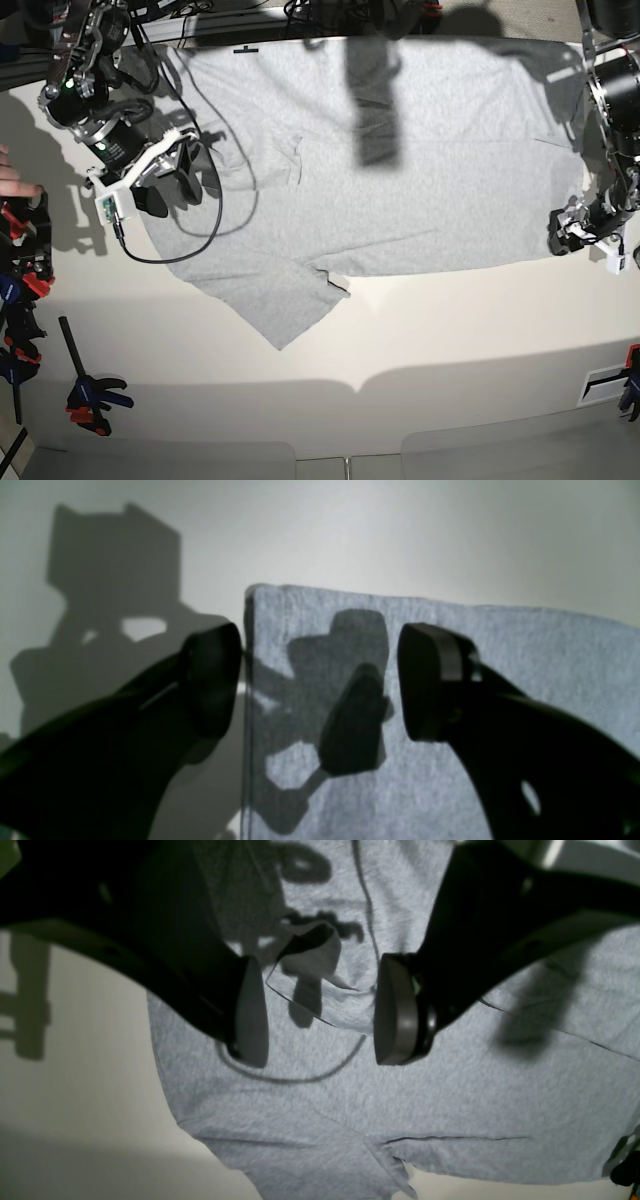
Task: Fold the T-shirt properly
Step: 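Move the left gripper down to the shirt's side edge near the sleeve, then move the right gripper to the shirt's side edge and grasp it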
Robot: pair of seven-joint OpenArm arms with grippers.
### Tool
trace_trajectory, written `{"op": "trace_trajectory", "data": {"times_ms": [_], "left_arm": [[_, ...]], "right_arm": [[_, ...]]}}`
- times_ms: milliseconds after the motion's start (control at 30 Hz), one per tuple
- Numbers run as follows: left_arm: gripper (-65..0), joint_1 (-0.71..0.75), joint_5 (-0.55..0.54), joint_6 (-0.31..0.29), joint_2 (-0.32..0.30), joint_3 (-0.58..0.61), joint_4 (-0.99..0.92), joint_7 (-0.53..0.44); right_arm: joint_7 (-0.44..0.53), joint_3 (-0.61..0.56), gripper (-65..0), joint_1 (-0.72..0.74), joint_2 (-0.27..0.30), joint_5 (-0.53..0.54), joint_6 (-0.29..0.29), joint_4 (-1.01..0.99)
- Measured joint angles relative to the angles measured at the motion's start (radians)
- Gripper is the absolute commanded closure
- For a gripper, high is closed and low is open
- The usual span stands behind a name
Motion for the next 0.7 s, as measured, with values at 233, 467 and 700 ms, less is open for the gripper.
{"op": "trace_trajectory", "data": {"times_ms": [233,467,700], "left_arm": [[-44.6,0.004,-0.136,0.002,0.005,0.0,-0.003,0.005],[-43.9,0.006,-0.136,0.002,0.006,0.0,-0.004,-0.017],[-20.6,0.009,-0.128,0.003,0.009,0.0,-0.005,-0.064]], "right_arm": [[-0.004,0.0,-32.9,0.0,0.0,0.0,0.0,0.0],[-0.015,0.0,-32.9,0.0,0.0,0.0,0.0,0.0],[-0.016,0.0,-32.9,0.0,0.0,0.0,0.0,0.0]]}}
